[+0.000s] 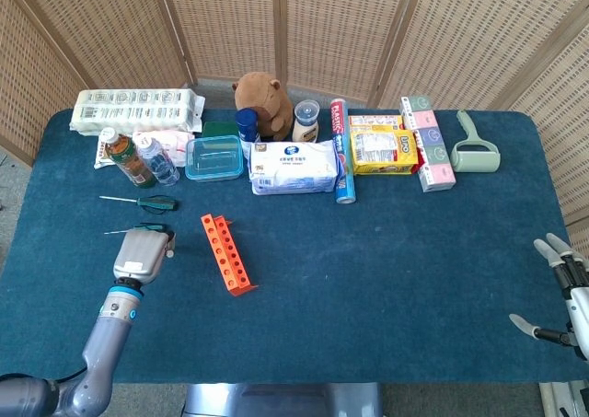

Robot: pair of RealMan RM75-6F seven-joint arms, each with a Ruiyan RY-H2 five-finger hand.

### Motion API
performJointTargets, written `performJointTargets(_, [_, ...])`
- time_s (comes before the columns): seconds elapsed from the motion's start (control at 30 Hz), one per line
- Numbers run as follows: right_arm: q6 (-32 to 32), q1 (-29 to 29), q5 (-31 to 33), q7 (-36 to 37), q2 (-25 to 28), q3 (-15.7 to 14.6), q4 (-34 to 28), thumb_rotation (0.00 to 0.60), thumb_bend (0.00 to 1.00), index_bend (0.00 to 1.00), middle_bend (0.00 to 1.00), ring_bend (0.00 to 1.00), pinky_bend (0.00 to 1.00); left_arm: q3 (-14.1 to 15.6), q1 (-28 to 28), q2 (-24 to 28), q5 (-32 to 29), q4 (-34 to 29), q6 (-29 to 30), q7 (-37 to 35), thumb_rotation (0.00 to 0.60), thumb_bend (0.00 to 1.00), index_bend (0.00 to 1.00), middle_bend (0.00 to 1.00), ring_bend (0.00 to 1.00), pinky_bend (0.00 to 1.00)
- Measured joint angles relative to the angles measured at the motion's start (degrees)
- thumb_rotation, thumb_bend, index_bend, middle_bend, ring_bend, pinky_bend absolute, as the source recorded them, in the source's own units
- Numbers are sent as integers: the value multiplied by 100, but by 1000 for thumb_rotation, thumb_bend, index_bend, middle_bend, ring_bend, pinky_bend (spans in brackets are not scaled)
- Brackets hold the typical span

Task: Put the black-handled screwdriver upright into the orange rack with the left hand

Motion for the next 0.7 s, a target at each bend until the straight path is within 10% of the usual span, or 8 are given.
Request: performJointTargets(0.7, [-26,12,-3,-120,-30,-13,-38,600,51,55,0,0,0,-144,436,1444,1125,-1629,393,-832,600,499,499,996,960,973])
